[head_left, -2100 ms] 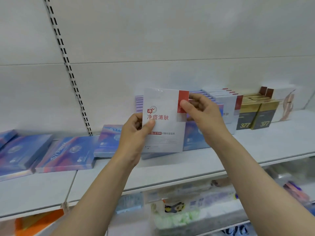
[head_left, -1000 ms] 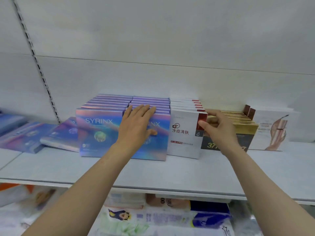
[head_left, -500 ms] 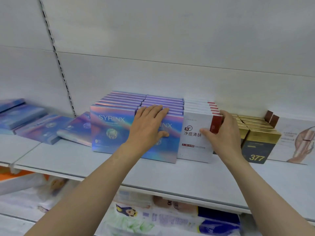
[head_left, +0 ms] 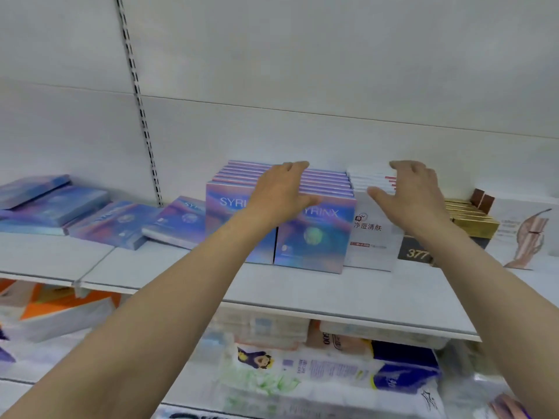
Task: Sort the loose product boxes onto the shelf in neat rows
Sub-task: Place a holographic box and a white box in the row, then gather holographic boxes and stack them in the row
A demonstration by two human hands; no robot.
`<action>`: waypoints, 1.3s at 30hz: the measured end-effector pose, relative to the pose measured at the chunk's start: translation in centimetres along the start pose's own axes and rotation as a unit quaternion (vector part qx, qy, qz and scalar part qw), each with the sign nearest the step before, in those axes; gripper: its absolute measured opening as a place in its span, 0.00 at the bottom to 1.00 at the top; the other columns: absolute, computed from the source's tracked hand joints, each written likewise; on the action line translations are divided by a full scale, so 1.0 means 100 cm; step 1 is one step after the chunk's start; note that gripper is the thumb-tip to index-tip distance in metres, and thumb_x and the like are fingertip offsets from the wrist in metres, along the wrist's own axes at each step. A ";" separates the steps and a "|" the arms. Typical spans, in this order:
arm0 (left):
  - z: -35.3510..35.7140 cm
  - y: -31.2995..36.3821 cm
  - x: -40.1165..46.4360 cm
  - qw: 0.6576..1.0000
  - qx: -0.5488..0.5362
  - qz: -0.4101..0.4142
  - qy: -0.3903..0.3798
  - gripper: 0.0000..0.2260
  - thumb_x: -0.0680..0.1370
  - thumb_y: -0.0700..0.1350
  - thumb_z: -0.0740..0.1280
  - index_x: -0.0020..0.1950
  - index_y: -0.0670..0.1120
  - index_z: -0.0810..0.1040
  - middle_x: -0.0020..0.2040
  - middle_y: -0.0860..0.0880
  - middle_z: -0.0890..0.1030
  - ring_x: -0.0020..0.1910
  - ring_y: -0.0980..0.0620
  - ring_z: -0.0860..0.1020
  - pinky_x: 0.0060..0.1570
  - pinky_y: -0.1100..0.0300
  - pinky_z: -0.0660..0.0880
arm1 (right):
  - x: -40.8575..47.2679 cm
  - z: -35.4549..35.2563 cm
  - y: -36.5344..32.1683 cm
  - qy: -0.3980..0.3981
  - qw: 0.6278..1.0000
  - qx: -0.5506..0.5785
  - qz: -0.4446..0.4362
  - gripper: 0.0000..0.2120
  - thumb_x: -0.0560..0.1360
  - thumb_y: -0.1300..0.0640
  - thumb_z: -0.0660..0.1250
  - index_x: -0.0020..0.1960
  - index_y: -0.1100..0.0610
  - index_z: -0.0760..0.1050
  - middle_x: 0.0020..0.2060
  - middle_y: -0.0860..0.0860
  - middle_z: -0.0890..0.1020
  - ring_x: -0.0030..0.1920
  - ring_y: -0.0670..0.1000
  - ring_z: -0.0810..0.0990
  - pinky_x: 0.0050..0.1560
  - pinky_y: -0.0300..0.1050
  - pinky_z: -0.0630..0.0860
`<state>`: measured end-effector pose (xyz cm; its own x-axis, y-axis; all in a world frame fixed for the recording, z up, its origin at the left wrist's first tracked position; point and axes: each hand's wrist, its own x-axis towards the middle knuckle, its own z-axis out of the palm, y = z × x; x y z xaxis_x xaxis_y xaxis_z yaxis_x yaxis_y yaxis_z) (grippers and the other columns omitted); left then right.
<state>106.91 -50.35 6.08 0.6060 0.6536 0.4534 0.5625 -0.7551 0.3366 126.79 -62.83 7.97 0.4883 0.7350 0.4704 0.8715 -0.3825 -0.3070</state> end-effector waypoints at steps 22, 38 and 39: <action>-0.324 -0.231 -0.203 0.990 0.127 -0.033 0.055 0.28 0.74 0.59 0.70 0.71 0.51 0.69 0.66 0.49 0.74 0.66 0.48 0.70 0.63 0.54 0.67 | -0.103 -0.001 -0.404 -0.058 0.951 0.061 -0.296 0.26 0.78 0.43 0.65 0.73 0.48 0.67 0.71 0.48 0.70 0.73 0.50 0.64 0.70 0.46 0.62; -0.301 -0.495 -0.173 0.978 0.118 -0.171 0.035 0.27 0.74 0.60 0.69 0.69 0.49 0.72 0.66 0.49 0.75 0.66 0.48 0.71 0.64 0.55 0.66 | -0.010 0.225 -0.552 -0.223 0.926 0.120 -0.281 0.26 0.78 0.41 0.64 0.73 0.50 0.67 0.70 0.50 0.72 0.70 0.52 0.69 0.68 0.46 0.65; -0.294 -0.514 -0.173 0.974 0.113 -0.193 0.027 0.27 0.74 0.61 0.69 0.69 0.49 0.72 0.67 0.49 0.75 0.66 0.48 0.71 0.64 0.55 0.67 | -0.005 0.243 -0.564 -0.248 0.922 0.126 -0.270 0.26 0.78 0.42 0.64 0.73 0.51 0.67 0.70 0.50 0.73 0.69 0.52 0.70 0.68 0.46 0.66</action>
<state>50.96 -24.33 5.21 0.2981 0.8784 0.3735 0.8558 -0.4193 0.3030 76.32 -28.03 4.96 -0.1489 0.9697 0.1938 0.9127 0.2102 -0.3503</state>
